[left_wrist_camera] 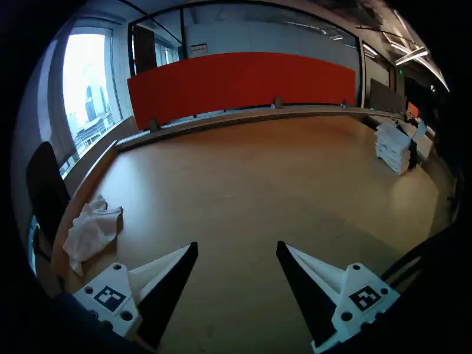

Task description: Fold towel

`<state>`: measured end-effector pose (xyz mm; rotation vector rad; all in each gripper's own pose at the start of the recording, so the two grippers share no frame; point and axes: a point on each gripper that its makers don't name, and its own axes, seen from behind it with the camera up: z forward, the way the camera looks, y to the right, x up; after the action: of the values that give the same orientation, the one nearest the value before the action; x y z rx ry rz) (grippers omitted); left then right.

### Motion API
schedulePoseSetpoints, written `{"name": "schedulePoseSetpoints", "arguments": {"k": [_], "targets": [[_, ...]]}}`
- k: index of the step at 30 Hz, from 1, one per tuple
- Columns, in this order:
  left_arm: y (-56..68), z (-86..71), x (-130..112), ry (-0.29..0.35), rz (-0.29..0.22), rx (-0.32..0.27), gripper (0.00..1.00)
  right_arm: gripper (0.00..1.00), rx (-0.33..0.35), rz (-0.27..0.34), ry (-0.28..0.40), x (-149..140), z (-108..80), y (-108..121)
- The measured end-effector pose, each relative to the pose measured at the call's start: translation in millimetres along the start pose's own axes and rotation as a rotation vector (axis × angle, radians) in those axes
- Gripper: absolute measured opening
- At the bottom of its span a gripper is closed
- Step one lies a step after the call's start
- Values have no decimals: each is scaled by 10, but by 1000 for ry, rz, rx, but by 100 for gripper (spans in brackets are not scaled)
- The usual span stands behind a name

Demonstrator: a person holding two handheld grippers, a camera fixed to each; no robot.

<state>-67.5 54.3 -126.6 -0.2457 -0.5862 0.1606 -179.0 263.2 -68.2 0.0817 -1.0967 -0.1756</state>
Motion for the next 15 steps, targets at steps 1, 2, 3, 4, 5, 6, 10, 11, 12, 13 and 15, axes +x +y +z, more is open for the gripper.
{"name": "schedulePoseSetpoints", "arguments": {"k": [1,2,3,4,5,6,10,11,12,13,15], "targets": [[0,-1,1,0,0,0,99,6,0,1,3,6,2,-1],[0,-2,2,0,0,0,99,7,0,3,7,12,4,-2],[-1,-2,3,0,0,0,99,8,0,4,10,16,5,-3],[-1,-1,5,0,0,1,99,9,0,2,11,15,4,-6],[-2,1,7,0,0,1,99,11,-1,1,12,14,3,-9],[-1,3,9,0,0,2,99,12,-1,-1,12,10,1,-12],[11,15,22,2,1,0,99,20,-1,-13,5,-29,-5,-22],[14,19,25,3,1,0,99,22,-1,-15,3,-39,-4,-24],[17,22,27,3,2,-1,99,25,-1,-16,1,-49,-2,-25],[19,24,28,3,1,-1,99,29,-1,-15,1,-54,1,-26],[21,27,32,4,1,-1,99,41,-1,-14,1,-62,7,-32]]}}
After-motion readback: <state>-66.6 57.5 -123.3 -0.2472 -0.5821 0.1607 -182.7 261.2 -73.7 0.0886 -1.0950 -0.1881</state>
